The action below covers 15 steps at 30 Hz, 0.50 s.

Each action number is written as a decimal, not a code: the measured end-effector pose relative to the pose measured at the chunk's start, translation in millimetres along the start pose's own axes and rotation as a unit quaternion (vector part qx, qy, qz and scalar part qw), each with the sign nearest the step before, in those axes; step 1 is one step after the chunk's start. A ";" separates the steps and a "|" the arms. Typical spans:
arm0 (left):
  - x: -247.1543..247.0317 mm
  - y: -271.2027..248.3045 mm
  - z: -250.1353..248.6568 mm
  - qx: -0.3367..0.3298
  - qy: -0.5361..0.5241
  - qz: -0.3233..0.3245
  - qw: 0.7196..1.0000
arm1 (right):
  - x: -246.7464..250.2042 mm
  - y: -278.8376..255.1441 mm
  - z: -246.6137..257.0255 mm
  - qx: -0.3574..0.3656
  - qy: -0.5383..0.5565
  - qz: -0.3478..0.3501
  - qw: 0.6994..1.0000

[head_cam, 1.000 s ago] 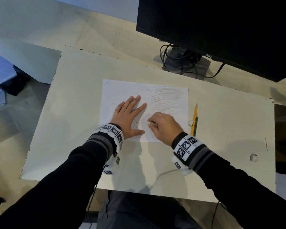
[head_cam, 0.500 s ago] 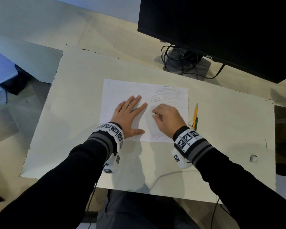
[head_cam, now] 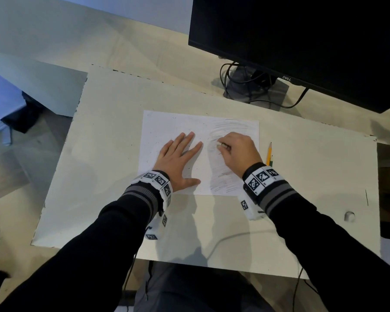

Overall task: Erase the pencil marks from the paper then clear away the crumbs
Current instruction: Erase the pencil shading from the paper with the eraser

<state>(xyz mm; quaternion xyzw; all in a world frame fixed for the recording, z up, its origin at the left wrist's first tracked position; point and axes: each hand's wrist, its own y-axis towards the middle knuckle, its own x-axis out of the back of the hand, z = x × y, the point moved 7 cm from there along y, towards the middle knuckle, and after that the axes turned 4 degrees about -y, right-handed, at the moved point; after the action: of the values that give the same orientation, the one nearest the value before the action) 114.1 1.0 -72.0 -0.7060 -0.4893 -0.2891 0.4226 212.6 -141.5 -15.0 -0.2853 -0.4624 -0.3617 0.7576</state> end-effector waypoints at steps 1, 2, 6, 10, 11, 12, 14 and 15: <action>-0.4 0.0 -0.2 0.002 0.000 -0.001 1.000 | -0.9 -1.4 2.5 -0.011 -0.001 -0.009 1.000; -0.6 0.2 -0.6 0.002 -0.001 -0.001 1.000 | -6.0 -5.0 11.8 0.002 -0.004 -0.002 1.000; -0.5 0.0 -0.6 -0.001 0.000 -0.004 1.000 | -15.9 -11.1 27.6 0.063 0.002 0.043 0.997; -2.5 -1.4 -2.6 0.012 0.022 -0.034 0.999 | -3.3 4.6 4.8 -0.015 -0.001 -0.009 1.000; -2.9 -1.0 -3.5 0.021 0.032 -0.041 0.998 | -7.9 1.5 12.8 0.007 -0.006 0.004 1.000; -3.5 -0.8 -4.2 0.029 0.041 -0.046 0.998 | -13.9 -3.9 22.7 0.036 -0.007 0.025 0.999; -3.4 -0.3 -4.2 0.034 0.050 -0.054 0.997 | -18.1 -8.3 28.2 0.065 -0.001 0.058 0.996; -3.2 -0.2 -3.8 0.032 0.048 -0.055 0.997 | -14.8 -3.3 21.6 0.049 -0.004 0.055 0.997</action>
<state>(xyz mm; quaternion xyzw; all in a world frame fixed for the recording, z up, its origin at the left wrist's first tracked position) 112.8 -3.7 -72.7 -0.6492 -0.5160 -0.3295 0.4513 194.7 -122.6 -19.3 -0.2748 -0.4660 -0.2953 0.7875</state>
